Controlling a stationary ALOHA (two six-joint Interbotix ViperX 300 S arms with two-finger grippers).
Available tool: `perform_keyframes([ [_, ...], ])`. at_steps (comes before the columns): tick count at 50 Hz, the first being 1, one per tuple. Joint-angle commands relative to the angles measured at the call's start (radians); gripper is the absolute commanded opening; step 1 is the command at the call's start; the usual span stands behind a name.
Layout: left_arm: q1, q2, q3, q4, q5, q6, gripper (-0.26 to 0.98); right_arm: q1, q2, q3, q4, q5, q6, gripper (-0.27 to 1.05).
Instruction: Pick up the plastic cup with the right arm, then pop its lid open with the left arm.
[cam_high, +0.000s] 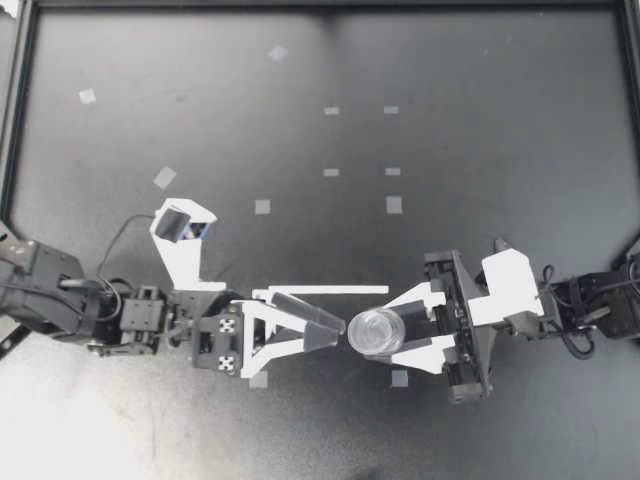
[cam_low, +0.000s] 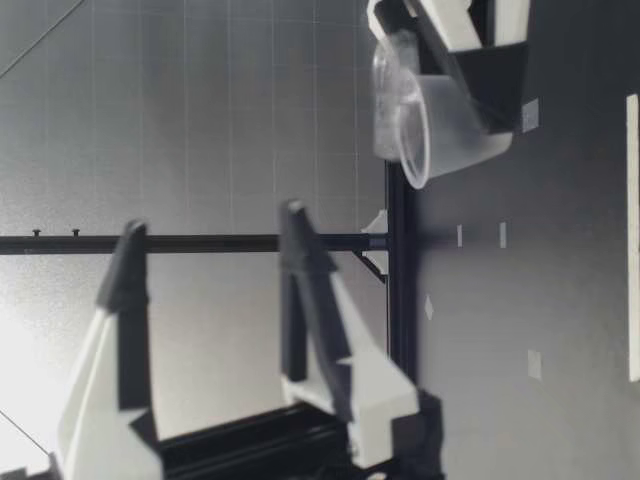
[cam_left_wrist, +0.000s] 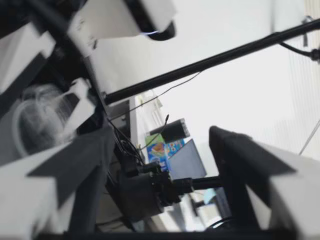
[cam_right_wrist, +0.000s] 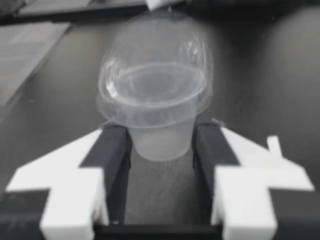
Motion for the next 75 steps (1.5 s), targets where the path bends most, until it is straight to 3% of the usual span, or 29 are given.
perform_keyframes([
  [1, 0.0, -0.04, 0.0, 0.0, -0.008, 0.04, 0.69, 0.0, -0.009, -0.003, -0.002, 0.014, 0.014, 0.39],
  [15, 0.005, -0.046, 0.051, -0.002, 0.026, 0.474, 0.69, 0.017, -0.101, -0.014, -0.012, 0.069, 0.048, 0.39],
  [26, 0.003, -0.046, 0.028, 0.0, 0.172, 0.977, 0.69, 0.035, -0.213, -0.014, -0.054, -0.002, 0.049, 0.39],
  [33, 0.003, -0.051, 0.003, 0.0, 0.235, 1.169, 0.69, 0.034, -0.199, -0.014, -0.054, -0.046, 0.046, 0.39],
  [75, 0.003, -0.057, -0.008, 0.0, 0.25, 1.184, 0.69, 0.034, -0.153, -0.015, -0.051, -0.018, 0.038, 0.39],
])
